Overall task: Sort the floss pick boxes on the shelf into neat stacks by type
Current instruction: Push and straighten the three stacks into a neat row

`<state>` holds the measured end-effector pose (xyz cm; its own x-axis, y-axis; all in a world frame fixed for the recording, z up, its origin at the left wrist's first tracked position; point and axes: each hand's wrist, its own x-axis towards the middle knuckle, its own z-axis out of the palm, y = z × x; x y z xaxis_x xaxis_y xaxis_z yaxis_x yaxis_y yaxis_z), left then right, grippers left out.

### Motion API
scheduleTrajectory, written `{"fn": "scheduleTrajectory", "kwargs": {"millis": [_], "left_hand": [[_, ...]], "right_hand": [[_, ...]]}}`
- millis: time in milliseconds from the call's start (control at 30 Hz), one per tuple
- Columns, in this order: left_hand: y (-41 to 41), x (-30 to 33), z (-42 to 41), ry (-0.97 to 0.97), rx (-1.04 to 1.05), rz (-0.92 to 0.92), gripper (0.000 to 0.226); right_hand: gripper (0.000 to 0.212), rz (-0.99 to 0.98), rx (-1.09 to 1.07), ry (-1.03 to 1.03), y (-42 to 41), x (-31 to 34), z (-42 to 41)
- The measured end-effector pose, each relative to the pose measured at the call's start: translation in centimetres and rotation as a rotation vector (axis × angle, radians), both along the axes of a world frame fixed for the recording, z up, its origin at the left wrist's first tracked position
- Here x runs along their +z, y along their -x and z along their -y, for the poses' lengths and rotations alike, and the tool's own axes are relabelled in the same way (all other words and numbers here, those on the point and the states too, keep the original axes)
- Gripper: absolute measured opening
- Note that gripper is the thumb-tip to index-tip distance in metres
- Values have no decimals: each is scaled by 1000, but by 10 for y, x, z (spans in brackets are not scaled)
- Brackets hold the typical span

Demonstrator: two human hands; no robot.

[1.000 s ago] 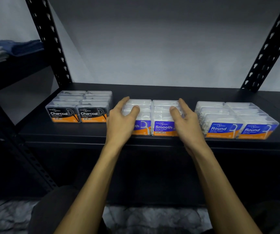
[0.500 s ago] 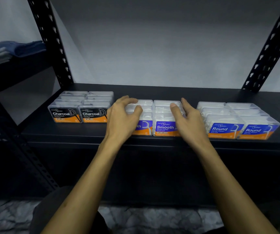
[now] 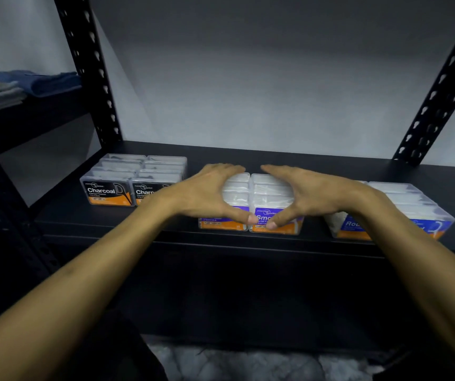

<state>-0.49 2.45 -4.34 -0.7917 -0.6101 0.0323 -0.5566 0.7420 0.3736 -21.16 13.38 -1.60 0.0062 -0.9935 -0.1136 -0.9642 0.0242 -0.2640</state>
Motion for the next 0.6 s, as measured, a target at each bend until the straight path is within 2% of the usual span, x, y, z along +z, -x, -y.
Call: {"fn": "scheduleTrajectory", "kwargs": {"millis": [133,233,600], "left_hand": [[1,-10,1,78,-18,-74,104],[1,-11,1,85,-25,-115,99],[2,-13,1,100,-19,-111,106]], "right_hand": [[111,-20,29,18,1,-1,5],[114,14,31,25,3,-5,7],[113,29,55,47,9,-9,11]]}}
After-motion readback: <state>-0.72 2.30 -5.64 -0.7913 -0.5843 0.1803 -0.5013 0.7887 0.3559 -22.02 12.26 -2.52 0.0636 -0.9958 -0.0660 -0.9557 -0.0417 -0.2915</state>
